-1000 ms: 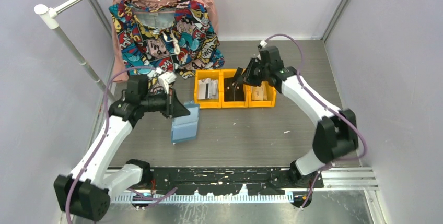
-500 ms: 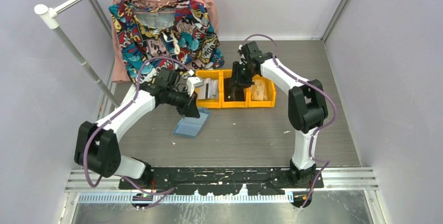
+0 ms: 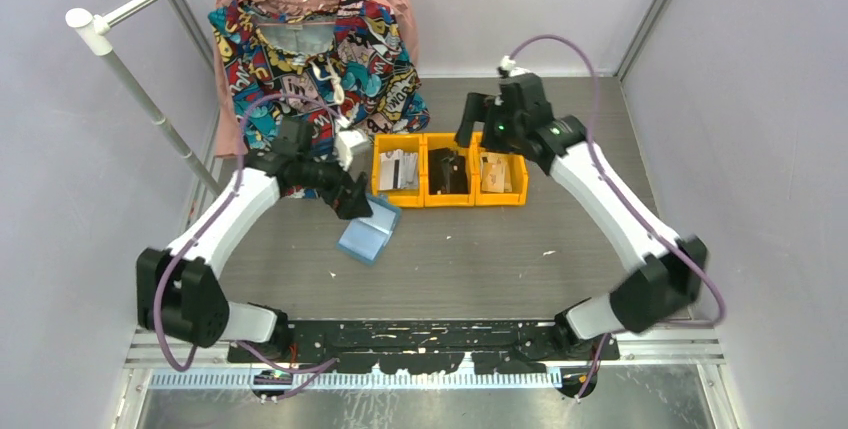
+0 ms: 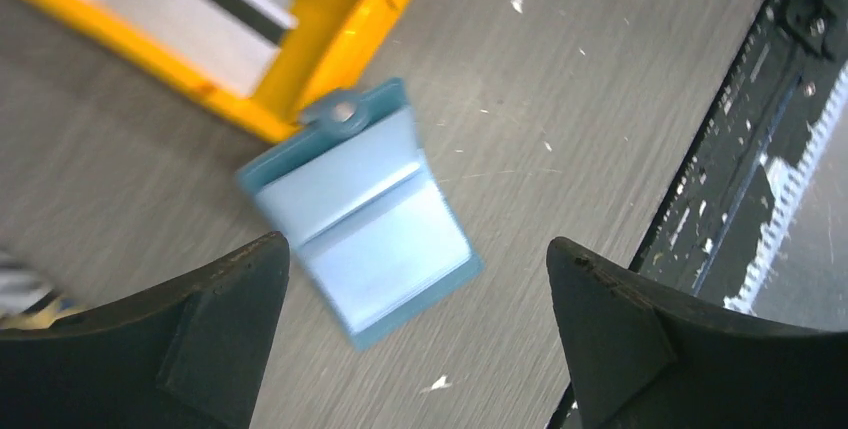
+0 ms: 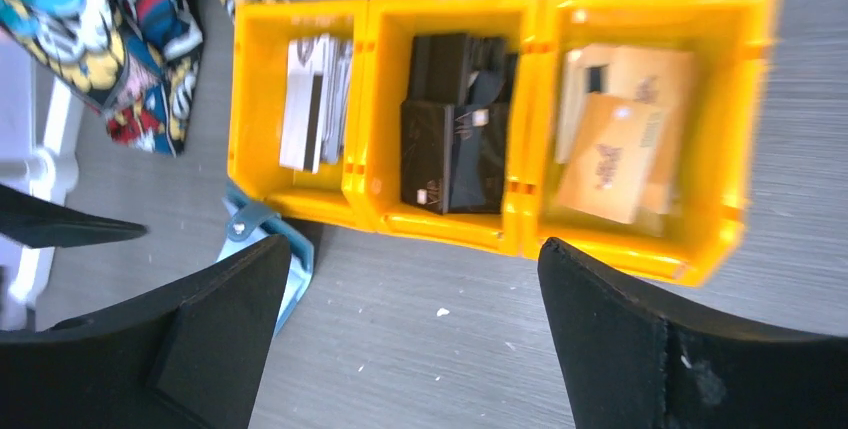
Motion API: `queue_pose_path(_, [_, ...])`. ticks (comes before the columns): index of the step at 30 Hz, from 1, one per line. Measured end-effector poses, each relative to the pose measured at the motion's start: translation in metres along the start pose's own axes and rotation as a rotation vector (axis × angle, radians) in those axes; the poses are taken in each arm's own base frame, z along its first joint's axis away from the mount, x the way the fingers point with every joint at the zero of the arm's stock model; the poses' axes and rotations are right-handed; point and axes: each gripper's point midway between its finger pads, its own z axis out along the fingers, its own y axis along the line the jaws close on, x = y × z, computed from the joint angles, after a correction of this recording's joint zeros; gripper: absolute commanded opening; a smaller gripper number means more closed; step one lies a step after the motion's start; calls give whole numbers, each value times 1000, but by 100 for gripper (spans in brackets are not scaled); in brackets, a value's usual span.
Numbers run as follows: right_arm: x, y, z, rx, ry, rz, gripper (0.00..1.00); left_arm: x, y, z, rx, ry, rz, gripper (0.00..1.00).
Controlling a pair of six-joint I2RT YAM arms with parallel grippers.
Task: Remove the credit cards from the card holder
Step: Reset both arms
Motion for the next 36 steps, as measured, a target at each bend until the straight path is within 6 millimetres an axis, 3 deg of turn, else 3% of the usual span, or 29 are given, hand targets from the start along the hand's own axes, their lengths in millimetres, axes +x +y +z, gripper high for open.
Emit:
queue_pose_path(5, [-24,-36,-73,129,-252,37,100,-27,33,-77,-169,-165,-53,100])
queue_pose_path(7, [-26,-61,-89,223,-322,66,99,-24,52,-108,-261,-234,-108,100])
queue_pose_path(9, [-22,-93,-97,343,-372,95,100,-7,73,-123,-343,-280,-179,100])
queue_pose_path(12, [-3,-151,-102,581,-453,118,99,44,96,-110,-410,-279,-337,100])
queue_pose_path(16, [44,-223,-102,834,-614,62,100,115,114,-74,-477,-225,-534,100])
queue_pose_path(18, [73,-250,-96,908,-636,36,100,129,124,-67,-526,-228,-568,100])
queue_pose_path(21, [89,-280,-97,1009,-654,62,100,138,149,-65,-631,-290,-549,100])
queue_pose_path(27, [75,-302,-96,1034,-781,182,99,142,174,-68,-762,-412,-544,100])
queue_pose_path(36, [83,-313,-26,939,-686,132,100,117,206,-82,-844,-589,-542,100])
